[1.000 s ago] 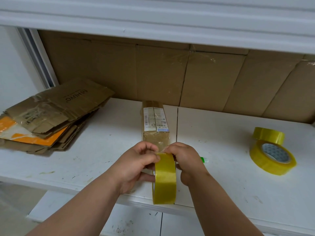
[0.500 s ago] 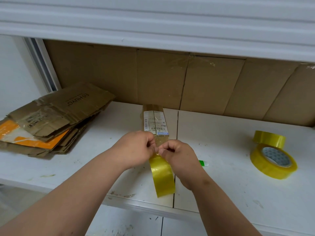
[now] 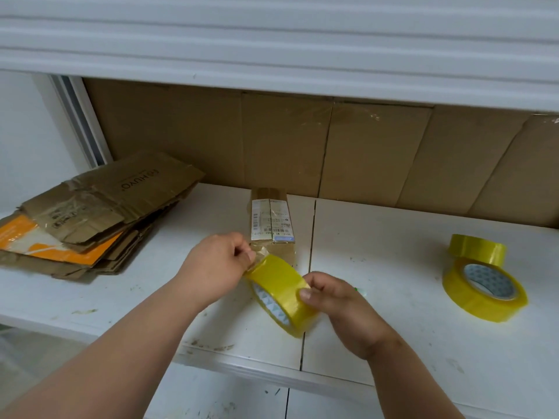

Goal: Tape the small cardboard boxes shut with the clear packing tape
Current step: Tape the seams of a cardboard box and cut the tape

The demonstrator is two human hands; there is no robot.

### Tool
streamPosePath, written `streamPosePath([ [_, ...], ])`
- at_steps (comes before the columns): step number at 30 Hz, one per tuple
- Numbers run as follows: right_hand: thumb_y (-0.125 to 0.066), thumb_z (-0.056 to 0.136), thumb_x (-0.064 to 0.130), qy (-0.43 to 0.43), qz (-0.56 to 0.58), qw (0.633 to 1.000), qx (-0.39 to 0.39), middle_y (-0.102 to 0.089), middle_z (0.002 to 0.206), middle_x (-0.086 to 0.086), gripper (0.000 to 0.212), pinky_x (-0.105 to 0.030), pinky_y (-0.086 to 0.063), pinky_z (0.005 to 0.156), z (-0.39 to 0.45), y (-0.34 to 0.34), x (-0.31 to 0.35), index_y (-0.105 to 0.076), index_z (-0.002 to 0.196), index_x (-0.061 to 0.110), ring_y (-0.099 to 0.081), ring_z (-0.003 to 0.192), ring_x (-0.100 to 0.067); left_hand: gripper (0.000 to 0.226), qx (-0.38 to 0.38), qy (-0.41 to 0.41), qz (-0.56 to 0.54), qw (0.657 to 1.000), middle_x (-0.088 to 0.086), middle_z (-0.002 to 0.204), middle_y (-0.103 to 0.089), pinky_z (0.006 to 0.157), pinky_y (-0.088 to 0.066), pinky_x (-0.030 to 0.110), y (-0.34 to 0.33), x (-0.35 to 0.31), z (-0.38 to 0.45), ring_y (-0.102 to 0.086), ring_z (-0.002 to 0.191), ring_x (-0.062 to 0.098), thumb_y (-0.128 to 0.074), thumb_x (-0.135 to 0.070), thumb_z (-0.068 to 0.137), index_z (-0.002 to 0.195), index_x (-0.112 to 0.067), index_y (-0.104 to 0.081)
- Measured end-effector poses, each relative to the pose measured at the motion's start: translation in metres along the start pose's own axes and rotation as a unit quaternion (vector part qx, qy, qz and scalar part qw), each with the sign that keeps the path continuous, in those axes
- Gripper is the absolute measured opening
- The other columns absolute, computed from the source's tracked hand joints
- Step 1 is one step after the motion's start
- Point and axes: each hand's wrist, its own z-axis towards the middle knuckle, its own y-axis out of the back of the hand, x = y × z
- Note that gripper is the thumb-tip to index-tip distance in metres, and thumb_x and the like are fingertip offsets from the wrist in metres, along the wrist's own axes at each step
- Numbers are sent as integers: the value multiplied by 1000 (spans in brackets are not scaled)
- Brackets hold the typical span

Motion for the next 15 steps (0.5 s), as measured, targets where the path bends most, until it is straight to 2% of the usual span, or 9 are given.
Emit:
streamPosePath([
  [1,-70,69,45,14,-3,1000,6,-63,82,-5,42,-30,-43,75,2,5,5,-65,90,9,-57,78,-16,16,-6,20,-59,998,-1,80,-70,63,-51,30,0,-1,-1,-65,75,13,-61,-20,95,79,-19,-66],
  [4,-71,69,41,36,-33,998,28,-63,80,-6,42,-28,-44,71,6,20,22,-64,92,7,-58,75,-16,17,-30,54,-171,983,-3,72,-71,54,-44,18,2,-9,-2,-64,63,1,-60,-14,96,80,-14,-66],
  [9,-72,67,47,40,-99,994,35,-66,76,1,43,-22,-44,64,5,45,43,-66,89,11,-61,71,-12,18,-56,81,-267,959,0,68,-72,63,-48,29,9,-16,0,-68,74,15,-58,-11,97,81,-11,-65],
  [13,-73,63,52,22,-134,990,40,-67,82,-9,63,-37,-43,72,9,67,50,-66,96,-1,-62,78,-23,17,-65,109,-312,942,7,73,-71,65,-53,31,1,-23,0,-67,73,19,-57,-11,98,83,-9,-66],
  [15,-72,62,51,21,-137,990,31,-66,80,-10,65,-37,-43,74,9,79,52,-66,96,-5,-61,77,-22,16,-93,136,-350,922,10,78,-70,65,-55,32,8,-21,5,-65,72,20,-57,-11,98,86,-6,-65],
])
